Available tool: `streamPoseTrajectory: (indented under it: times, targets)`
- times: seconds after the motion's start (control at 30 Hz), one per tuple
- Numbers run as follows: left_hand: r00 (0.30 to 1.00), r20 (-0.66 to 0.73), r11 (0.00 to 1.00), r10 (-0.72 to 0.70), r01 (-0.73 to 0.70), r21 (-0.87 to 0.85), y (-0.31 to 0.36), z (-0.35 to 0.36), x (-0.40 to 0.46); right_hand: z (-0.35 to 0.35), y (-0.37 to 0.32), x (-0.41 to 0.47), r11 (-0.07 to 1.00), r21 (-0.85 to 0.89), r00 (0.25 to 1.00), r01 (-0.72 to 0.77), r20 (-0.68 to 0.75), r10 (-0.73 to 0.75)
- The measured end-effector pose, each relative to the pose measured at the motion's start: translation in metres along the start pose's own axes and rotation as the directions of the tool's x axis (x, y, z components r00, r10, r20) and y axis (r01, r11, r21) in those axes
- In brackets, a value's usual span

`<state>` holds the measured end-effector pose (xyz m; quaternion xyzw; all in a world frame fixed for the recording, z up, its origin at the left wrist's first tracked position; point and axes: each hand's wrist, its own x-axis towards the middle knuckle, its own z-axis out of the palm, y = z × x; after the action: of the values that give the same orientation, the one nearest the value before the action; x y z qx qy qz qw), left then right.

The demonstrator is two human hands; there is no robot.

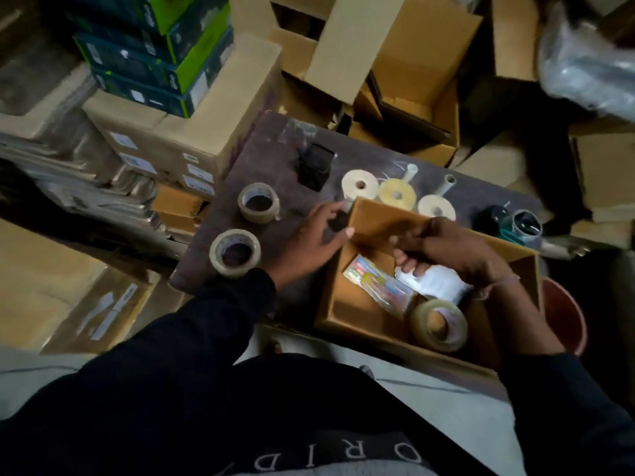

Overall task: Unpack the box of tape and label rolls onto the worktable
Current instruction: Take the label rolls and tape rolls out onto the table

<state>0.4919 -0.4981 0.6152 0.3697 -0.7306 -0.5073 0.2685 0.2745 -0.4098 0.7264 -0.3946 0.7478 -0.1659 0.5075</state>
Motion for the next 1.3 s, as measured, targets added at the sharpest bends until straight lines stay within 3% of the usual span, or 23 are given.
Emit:
streamPoseTrajectory:
  times: [0.1, 0.13, 0.23, 0.3, 0.33, 0.43, 0.53, 0.6, 0.67, 0.8, 0.87, 0.93, 1.03, 1.13, 1.3]
  targets:
    - [0.996, 0.079, 0.998, -0.052, 0.049, 0.033, 0.013, 0.023, 0.005, -0.003, 0.065, 0.013, 0.873, -0.406, 0.962, -0.272, -0.133, 0.238]
    - [0.994, 0.089, 0.998, -0.065, 0.062, 0.033, 0.014, 0.03, 0.005, -0.001, 0.084, 0.014, 0.845, -0.407, 0.938, -0.346, -0.169, 0.303]
    - [0.994, 0.061, 0.996, -0.094, 0.094, 0.012, 0.014, 0.042, 0.003, 0.007, 0.133, 0.021, 0.782, -0.494, 0.923, -0.379, -0.137, 0.361]
    - [0.994, 0.04, 0.995, -0.104, 0.103, 0.008, 0.013, 0.041, 0.003, 0.015, 0.144, 0.022, 0.756, -0.514, 0.912, -0.405, -0.173, 0.371]
    - [0.995, 0.035, 0.995, -0.097, 0.097, 0.014, 0.013, 0.04, 0.003, 0.02, 0.144, 0.024, 0.694, -0.579, 0.9, -0.428, -0.199, 0.388]
    - [0.996, 0.028, 0.996, -0.08, 0.079, 0.036, 0.014, 0.04, 0.0, 0.031, 0.156, 0.035, 0.639, -0.534, 0.831, -0.553, -0.299, 0.47]
    - [0.998, 0.016, 0.997, -0.065, 0.065, 0.033, 0.015, 0.043, -0.002, 0.034, 0.169, 0.041, 0.582, -0.562, 0.8, -0.588, -0.295, 0.523]
    - [0.998, 0.011, 0.998, -0.067, 0.067, 0.02, 0.015, 0.043, -0.002, 0.035, 0.157, 0.032, 0.639, -0.514, 0.815, -0.573, -0.273, 0.512]
    - [0.997, 0.004, 0.997, -0.072, 0.072, 0.001, 0.014, 0.043, -0.003, 0.027, 0.141, 0.027, 0.772, -0.403, 0.87, -0.492, -0.258, 0.42]
    - [0.995, -0.006, 0.993, -0.101, 0.101, -0.063, 0.011, 0.042, -0.002, 0.009, 0.085, -0.001, 0.909, -0.086, 0.899, -0.408, -0.212, 0.383]
    - [0.994, 0.011, 0.985, -0.112, 0.113, -0.131, 0.01, 0.04, -0.002, 0.0, 0.048, -0.024, 0.941, -0.13, 0.94, -0.314, -0.183, 0.288]
    - [0.994, 0.01, 0.98, -0.107, 0.107, -0.17, 0.009, 0.034, -0.003, -0.011, 0.017, -0.041, 0.974, -0.146, 0.984, -0.176, -0.056, 0.17]
    - [0.993, -0.042, 0.979, -0.115, 0.106, -0.173, 0.004, 0.019, -0.006, -0.022, -0.012, -0.042, 0.966, -0.25, 0.997, -0.068, 0.002, 0.071]
    - [0.986, -0.116, 0.991, -0.116, 0.108, -0.076, -0.011, -0.007, -0.009, -0.021, -0.03, -0.033, 0.958, -0.287, 0.999, 0.001, -0.043, -0.014]
    - [0.941, -0.293, 0.975, -0.168, 0.202, 0.093, -0.05, -0.06, -0.032, 0.006, -0.077, -0.012, 0.958, -0.195, 0.976, 0.21, -0.011, -0.216]
